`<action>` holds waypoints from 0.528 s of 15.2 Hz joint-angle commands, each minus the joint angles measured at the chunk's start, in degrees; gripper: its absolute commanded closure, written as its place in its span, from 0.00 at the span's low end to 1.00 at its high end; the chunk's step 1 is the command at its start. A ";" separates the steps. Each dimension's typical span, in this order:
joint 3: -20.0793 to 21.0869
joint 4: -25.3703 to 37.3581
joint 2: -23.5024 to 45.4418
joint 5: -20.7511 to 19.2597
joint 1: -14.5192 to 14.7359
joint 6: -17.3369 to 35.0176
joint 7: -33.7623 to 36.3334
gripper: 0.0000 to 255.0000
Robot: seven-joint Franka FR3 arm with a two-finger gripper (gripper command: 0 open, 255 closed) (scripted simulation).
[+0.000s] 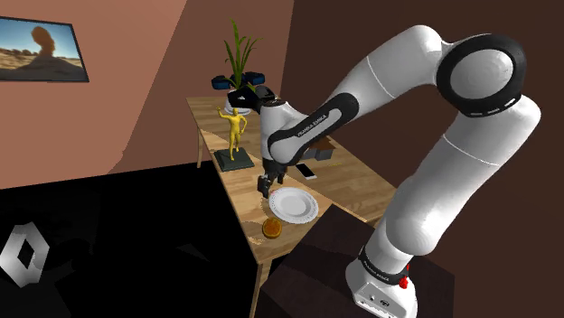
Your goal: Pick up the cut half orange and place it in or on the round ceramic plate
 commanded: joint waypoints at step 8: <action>0.07 4.74 20.68 -4.33 0.95 11.22 4.47 0.00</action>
